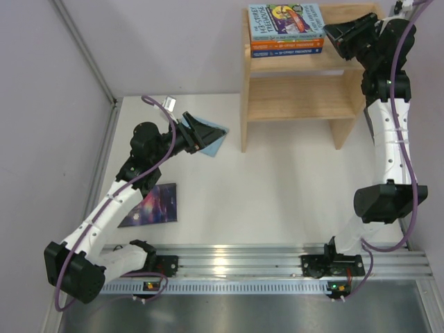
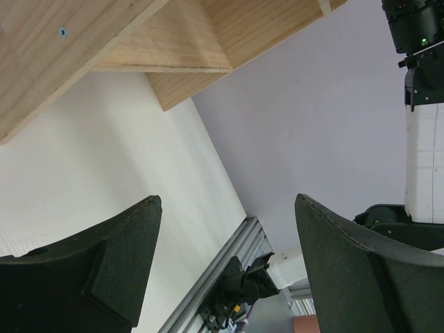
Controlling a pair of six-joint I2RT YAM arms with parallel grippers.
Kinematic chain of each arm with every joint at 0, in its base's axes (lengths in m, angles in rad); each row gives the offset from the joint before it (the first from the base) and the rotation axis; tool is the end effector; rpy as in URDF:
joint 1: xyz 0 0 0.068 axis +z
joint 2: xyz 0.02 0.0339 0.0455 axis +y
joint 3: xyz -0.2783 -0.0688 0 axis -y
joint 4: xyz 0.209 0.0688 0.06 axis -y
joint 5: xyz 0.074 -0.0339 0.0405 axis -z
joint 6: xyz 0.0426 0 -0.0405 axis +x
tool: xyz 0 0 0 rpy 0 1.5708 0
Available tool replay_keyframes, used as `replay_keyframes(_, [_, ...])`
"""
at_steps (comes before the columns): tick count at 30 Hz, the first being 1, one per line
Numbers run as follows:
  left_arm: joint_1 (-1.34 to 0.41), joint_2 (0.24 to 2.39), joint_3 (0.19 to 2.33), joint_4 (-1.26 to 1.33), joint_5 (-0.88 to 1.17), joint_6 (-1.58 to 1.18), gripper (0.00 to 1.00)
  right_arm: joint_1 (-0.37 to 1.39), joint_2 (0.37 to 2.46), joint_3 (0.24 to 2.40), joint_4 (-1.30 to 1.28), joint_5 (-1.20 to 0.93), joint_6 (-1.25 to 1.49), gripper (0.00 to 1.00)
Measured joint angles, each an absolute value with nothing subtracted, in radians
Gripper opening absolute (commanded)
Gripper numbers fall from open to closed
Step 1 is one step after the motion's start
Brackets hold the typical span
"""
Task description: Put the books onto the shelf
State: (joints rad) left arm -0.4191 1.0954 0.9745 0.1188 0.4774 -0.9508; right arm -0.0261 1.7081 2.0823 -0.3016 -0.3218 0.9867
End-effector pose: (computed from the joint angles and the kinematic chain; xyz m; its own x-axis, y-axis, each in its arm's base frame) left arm 0.1922 -0.1071 0.3951 -0.6369 -0.5076 -0.5802 0.4523 0.3635 -0.8144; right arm 0.3450 0.0045 0.5297 -0.2024 0.7969 -0.5691 -0.2207 0.5291 0.8194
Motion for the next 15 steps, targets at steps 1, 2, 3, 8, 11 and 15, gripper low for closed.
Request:
replay_keyframes(1, [-0.419, 1.095, 0.974, 0.119, 0.477, -0.951, 0.82, -0.026, 1.708, 2.082, -0.302, -0.322, 0.987, 0.21])
replay_keyframes(2, [-0.419, 1.095, 0.974, 0.119, 0.477, -0.951, 0.83, -0.026, 1.708, 2.081, -0.302, -0.322, 0.987, 0.21])
replay_keyframes(3, [-0.419, 1.095, 0.974, 0.119, 0.477, -0.951, 0.83, -0.026, 1.708, 2.081, -0.302, -0.322, 0.987, 0.21])
replay_keyframes(8, [-0.419, 1.095, 0.974, 0.119, 0.477, -0.951, 0.83, -0.026, 1.708, 2.081, -0.300, -0.322, 0.988, 0.21])
replay_keyframes(11, [-0.419, 1.095, 0.974, 0.119, 0.477, -0.950, 0.83, -0.026, 1.708, 2.081, -0.300, -0.322, 0.988, 0.21])
replay_keyframes(15, [-0.419, 1.095, 0.974, 0.119, 0.477, -0.950, 0.82, -0.026, 1.708, 2.081, -0.300, -0.322, 0.988, 0.22])
